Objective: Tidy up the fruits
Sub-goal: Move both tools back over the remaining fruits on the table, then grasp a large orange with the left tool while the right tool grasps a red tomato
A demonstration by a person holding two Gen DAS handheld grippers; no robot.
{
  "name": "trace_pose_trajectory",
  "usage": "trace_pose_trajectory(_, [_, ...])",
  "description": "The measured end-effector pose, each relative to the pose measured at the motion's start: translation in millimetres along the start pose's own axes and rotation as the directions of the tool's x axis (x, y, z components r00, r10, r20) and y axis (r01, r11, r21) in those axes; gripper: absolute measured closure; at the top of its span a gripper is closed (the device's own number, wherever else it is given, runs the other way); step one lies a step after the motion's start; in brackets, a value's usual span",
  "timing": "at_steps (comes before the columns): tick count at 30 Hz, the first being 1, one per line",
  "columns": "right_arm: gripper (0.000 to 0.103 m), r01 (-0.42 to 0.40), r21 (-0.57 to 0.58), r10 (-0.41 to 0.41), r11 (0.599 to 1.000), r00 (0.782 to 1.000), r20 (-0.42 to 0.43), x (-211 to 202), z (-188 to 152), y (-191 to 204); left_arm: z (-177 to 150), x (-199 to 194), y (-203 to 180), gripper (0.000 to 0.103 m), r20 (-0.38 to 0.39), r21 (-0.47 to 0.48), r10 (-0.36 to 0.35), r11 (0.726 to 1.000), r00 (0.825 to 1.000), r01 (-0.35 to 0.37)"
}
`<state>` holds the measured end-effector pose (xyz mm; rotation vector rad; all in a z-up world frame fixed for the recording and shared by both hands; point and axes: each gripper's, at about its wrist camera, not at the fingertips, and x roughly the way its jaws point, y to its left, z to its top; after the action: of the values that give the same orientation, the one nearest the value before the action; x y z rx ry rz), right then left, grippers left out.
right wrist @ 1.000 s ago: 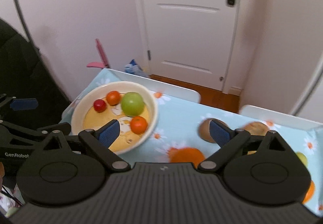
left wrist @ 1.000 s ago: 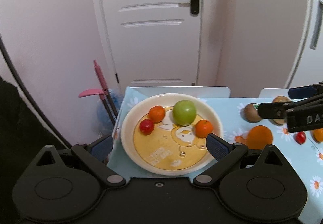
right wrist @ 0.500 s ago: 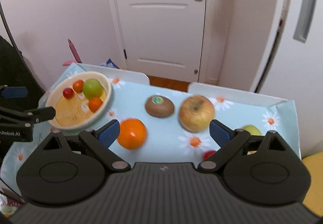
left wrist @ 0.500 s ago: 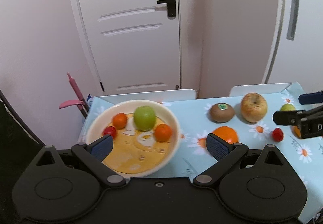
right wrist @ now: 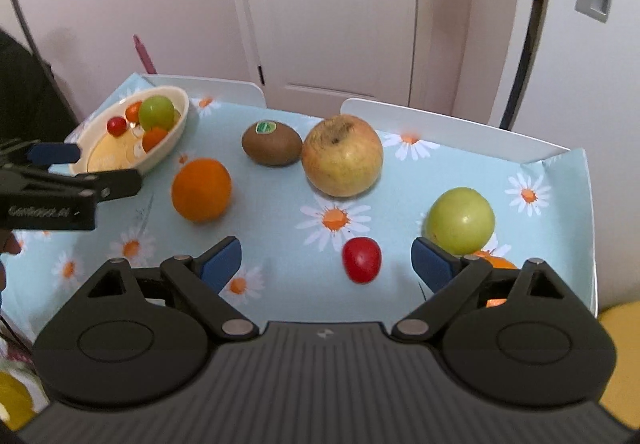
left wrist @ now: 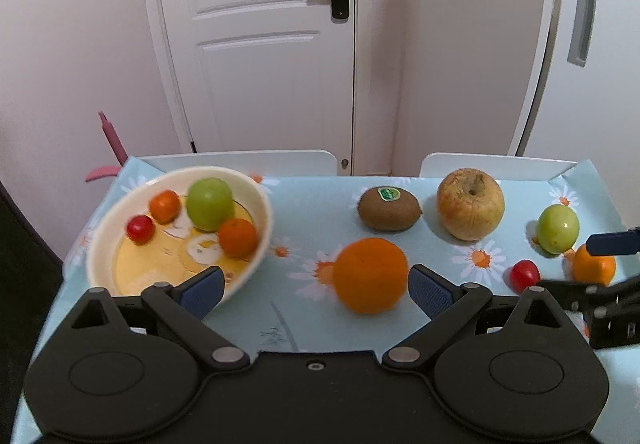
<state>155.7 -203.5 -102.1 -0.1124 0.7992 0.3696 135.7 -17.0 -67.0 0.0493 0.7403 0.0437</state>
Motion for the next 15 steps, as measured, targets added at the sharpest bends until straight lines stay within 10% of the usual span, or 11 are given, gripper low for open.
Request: trace_pose_trajectory(15, [0.013, -0.025, -0.04, 0.026, 0.999, 0.999, 0.032, 35, -25, -10, -14, 58, -40, 0.011, 0.003, -0.014, 0.034, 0.999, 0.999, -0.034])
